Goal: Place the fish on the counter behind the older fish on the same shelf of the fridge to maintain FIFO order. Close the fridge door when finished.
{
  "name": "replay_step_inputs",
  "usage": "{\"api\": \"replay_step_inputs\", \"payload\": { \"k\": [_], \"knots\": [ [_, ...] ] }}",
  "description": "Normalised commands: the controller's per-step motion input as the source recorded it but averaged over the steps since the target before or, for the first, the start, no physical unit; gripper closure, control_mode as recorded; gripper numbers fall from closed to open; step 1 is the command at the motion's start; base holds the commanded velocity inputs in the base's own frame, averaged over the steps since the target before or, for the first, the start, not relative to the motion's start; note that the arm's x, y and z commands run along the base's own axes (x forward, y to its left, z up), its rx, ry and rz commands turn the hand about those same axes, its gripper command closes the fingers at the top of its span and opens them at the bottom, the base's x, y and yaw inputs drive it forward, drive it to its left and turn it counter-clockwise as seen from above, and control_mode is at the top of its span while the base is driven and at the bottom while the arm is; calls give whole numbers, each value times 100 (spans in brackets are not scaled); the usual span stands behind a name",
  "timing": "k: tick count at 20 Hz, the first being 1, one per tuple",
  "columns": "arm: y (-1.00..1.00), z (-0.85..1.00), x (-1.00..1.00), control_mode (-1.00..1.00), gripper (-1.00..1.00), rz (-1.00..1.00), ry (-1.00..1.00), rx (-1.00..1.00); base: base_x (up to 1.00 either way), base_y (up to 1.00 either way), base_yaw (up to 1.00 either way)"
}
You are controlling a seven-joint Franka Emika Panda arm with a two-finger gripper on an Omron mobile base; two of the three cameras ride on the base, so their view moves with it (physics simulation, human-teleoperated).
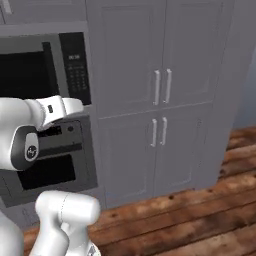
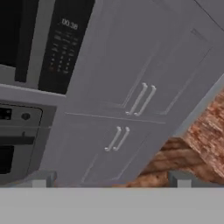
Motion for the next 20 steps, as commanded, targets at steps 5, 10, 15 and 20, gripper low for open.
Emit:
{"api": "replay_step_inputs", "payload": {
  "k": [5, 10, 15, 20],
  "knots": [
    [0, 0, 0, 100, -100, 0, 0, 0, 37, 32, 77],
    [0, 0, 0, 100, -100, 0, 0, 0, 42, 34, 75],
    [0, 0, 0, 100, -100, 0, 0, 0, 20, 19, 72],
    [0, 0, 0, 100, -100, 0, 0, 0, 18, 19, 71]
  ]
}}
